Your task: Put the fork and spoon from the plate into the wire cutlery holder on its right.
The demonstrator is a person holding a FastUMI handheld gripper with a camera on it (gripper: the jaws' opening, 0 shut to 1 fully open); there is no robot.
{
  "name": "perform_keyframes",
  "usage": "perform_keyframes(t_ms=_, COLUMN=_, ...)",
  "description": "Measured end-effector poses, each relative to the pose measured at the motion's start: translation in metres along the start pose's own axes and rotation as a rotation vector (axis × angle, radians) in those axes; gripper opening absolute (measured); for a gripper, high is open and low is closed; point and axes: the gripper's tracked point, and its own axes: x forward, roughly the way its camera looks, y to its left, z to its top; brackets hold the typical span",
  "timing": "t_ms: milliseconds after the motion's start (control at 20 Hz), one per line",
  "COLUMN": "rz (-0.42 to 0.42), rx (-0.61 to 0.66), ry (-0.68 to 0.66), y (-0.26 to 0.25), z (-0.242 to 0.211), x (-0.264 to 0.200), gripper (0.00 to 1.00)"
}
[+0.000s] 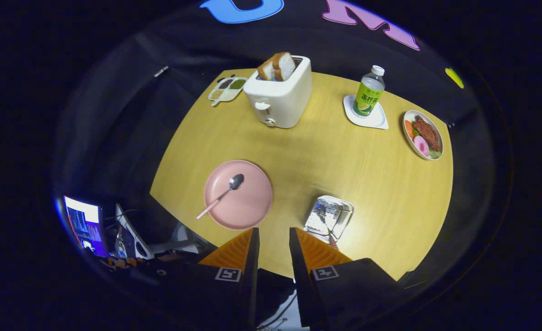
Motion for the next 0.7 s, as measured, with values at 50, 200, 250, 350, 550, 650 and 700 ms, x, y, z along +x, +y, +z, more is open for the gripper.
perform_keyframes(t_ms=50, rz=0.030, rx=0.024, ry=-0.016, y=0.017, z=-0.002, x=0.010, gripper=0.44)
perform_keyframes(t_ms=200, rz=0.094, rx=0.093, ry=-0.030, y=0.063, z=-0.012, x=0.043, gripper=0.48)
perform_keyframes(t_ms=250, rz=0.119, rx=0.132, ry=-0.025, y=0.077, z=-0.017, x=0.057, gripper=0.50)
perform_keyframes(t_ms=350, rz=0.182, rx=0.236, ry=-0.006, y=0.105, z=-0.028, x=0.080, gripper=0.52)
perform_keyframes(t_ms=550, rz=0.188, rx=0.366, ry=0.025, y=0.130, z=-0.039, x=0.130, gripper=0.51)
perform_keyframes(t_ms=650, rz=0.156, rx=0.389, ry=0.036, y=0.133, z=-0.044, x=0.155, gripper=0.51)
perform_keyframes(t_ms=700, rz=0.146, rx=0.402, ry=0.044, y=0.137, z=-0.046, x=0.165, gripper=0.51)
